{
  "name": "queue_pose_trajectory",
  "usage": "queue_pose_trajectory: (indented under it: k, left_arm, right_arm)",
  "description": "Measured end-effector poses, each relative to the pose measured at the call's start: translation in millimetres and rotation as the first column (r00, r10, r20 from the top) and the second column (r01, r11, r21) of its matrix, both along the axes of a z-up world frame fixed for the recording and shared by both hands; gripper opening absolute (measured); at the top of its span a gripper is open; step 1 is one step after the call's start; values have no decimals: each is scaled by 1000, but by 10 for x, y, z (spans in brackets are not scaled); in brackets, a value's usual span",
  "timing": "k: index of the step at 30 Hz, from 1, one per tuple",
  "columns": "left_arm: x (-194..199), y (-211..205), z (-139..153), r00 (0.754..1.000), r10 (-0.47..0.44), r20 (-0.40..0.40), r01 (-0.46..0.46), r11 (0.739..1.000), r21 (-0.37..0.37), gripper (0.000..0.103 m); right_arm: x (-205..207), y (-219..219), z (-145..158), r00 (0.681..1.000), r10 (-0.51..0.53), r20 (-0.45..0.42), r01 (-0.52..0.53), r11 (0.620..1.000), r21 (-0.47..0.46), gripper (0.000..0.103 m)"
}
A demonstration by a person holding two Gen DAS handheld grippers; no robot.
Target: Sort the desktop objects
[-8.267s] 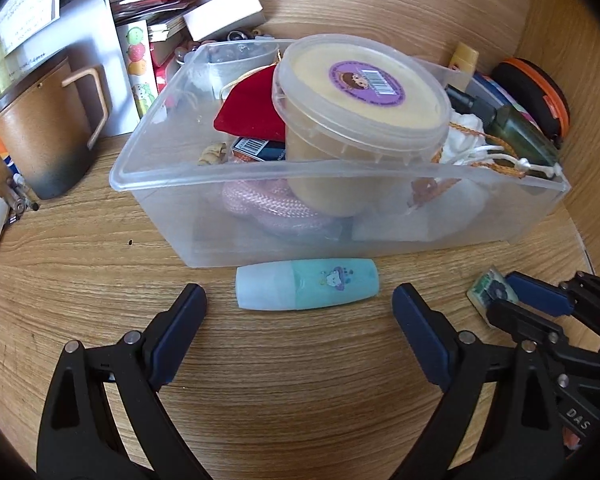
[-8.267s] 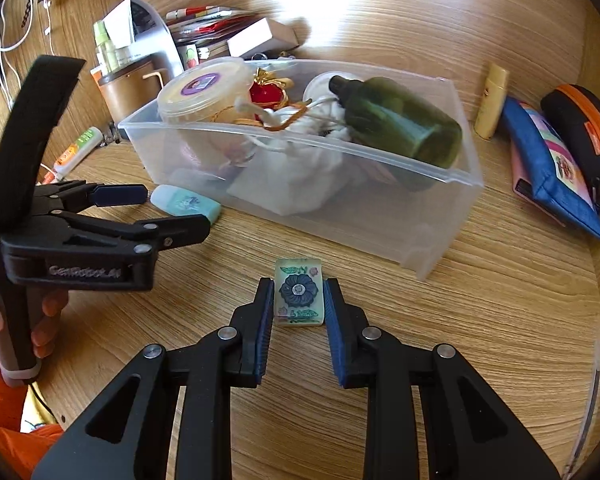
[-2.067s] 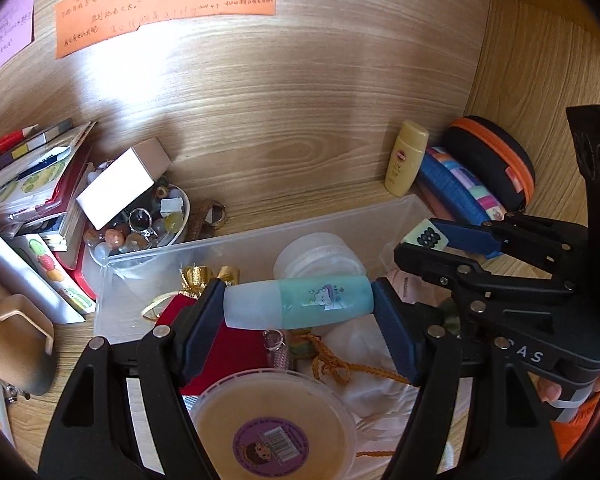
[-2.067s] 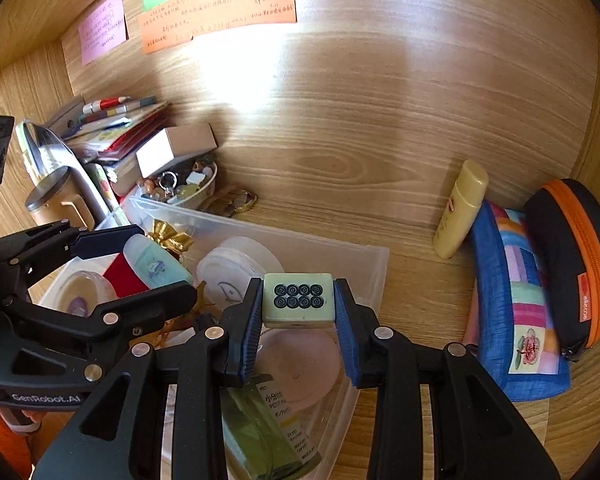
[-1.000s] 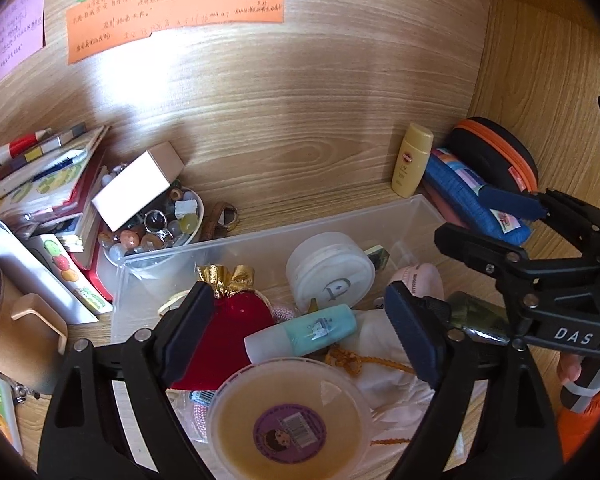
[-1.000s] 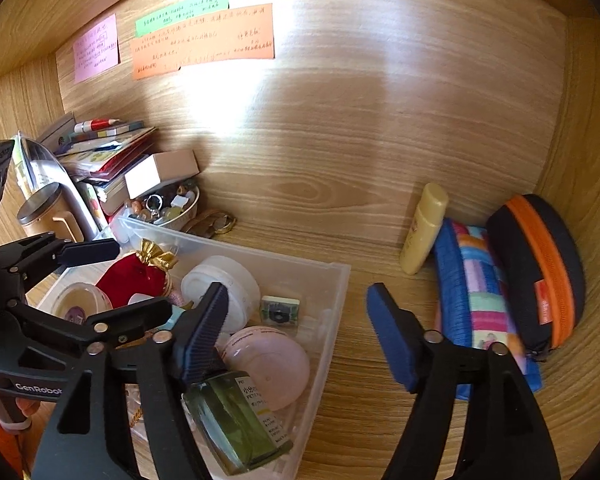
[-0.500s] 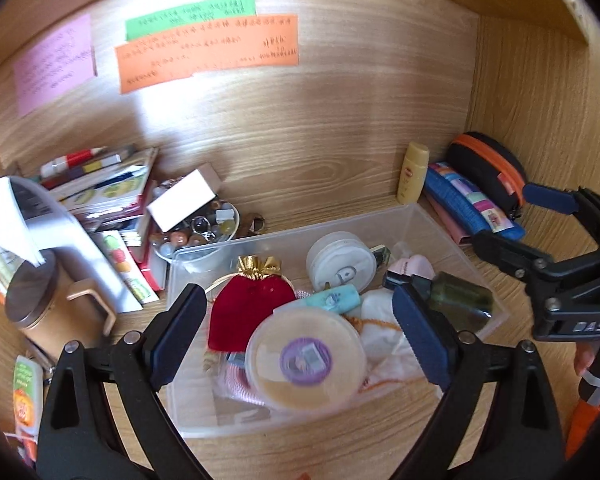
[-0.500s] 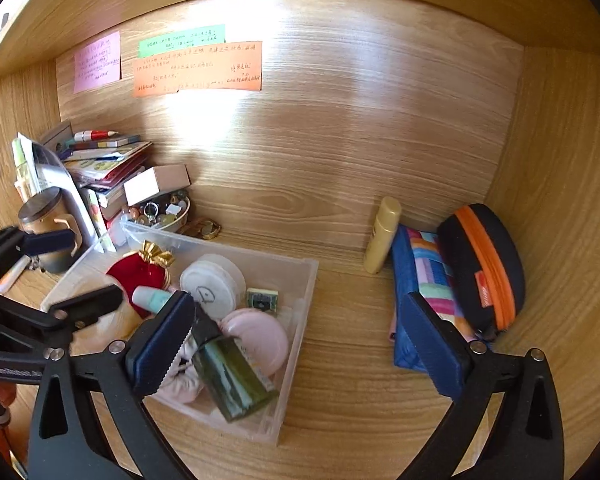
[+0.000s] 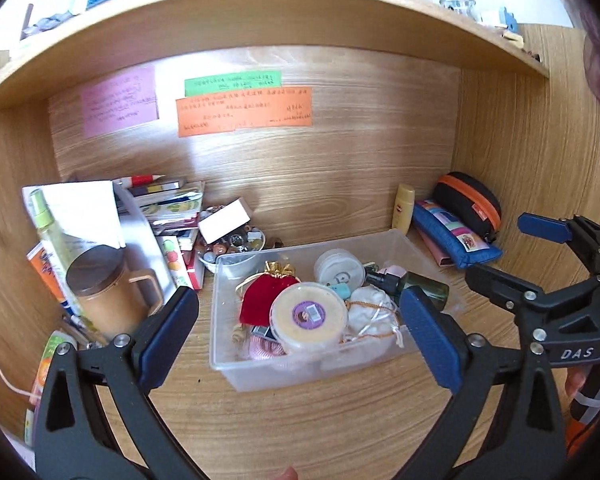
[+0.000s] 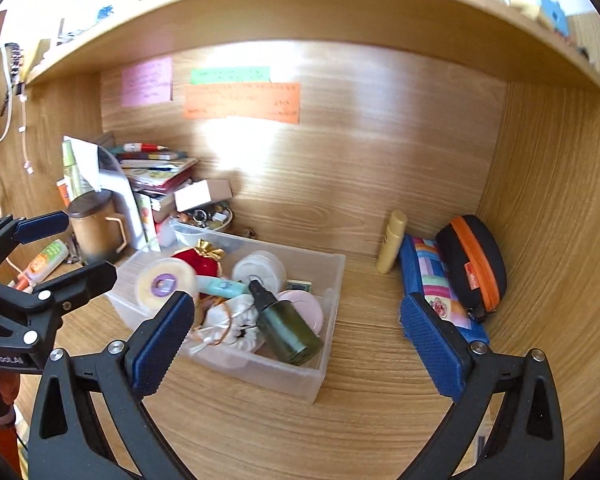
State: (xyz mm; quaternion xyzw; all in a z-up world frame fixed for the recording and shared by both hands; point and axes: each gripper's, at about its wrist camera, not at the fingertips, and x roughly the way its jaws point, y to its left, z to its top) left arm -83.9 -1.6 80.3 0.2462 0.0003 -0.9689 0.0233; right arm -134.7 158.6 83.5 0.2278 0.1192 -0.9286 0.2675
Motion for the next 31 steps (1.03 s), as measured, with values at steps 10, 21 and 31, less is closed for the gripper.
queue_pose_trajectory:
  k: [10,21,31]
  left_arm:
    - [347,-98,-37,999,45,9,-45,998,50,102]
    - [538,-198,-104,994,106,-34,-103,993,64,102]
    - [478,-92,-120,996,80,-32,-79,996,30,102]
  right_arm:
    - [438,136,112,998,-15,-58,13,999,-34,103]
    - [696,144,-20,998,-23,-65,20,999,-42,103]
    - [580,162,-25,999,-40,-28,38,997,-64,103]
